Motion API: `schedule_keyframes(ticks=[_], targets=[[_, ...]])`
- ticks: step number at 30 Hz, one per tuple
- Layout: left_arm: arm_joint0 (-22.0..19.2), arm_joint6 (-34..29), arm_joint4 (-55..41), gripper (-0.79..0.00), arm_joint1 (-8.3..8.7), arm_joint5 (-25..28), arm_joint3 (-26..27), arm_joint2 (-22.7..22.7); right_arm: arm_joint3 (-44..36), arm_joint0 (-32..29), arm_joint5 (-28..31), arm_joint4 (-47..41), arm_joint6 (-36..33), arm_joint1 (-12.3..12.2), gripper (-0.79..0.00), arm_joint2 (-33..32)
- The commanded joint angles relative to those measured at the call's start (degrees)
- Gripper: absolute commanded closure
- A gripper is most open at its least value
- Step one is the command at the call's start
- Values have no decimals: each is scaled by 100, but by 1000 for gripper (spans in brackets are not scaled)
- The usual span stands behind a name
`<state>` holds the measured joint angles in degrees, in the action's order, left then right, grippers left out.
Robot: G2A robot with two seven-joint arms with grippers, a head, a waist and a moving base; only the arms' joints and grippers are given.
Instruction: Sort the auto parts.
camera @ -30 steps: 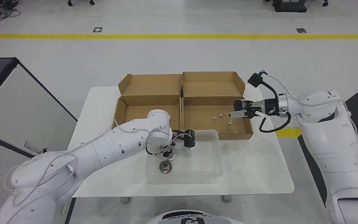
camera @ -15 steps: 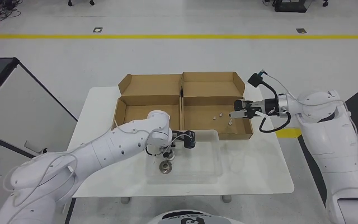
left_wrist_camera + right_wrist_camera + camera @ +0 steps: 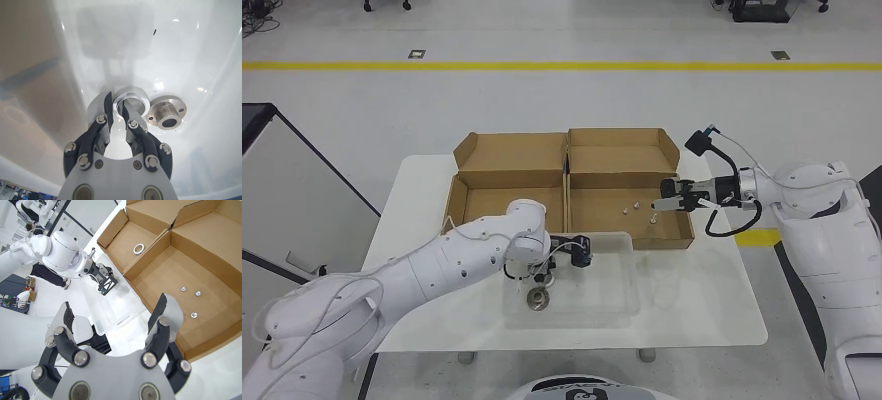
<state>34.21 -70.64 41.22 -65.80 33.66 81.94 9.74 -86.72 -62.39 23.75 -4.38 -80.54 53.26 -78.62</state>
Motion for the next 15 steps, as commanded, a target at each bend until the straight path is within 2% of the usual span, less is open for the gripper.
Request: schedule_keyframes(ticks=[1,8,15], targets=[[-24,-3,8,0,-6,-4,13,0,0,0,0,-1,0,0,-785,0],[-192,-70,-150,0,1,-71,126,0,0,0,0,-1,0,0,-785,0],[-788,-229,-757,0,88,-231,672,0,0,0,0,-1,0,0,-785,0]])
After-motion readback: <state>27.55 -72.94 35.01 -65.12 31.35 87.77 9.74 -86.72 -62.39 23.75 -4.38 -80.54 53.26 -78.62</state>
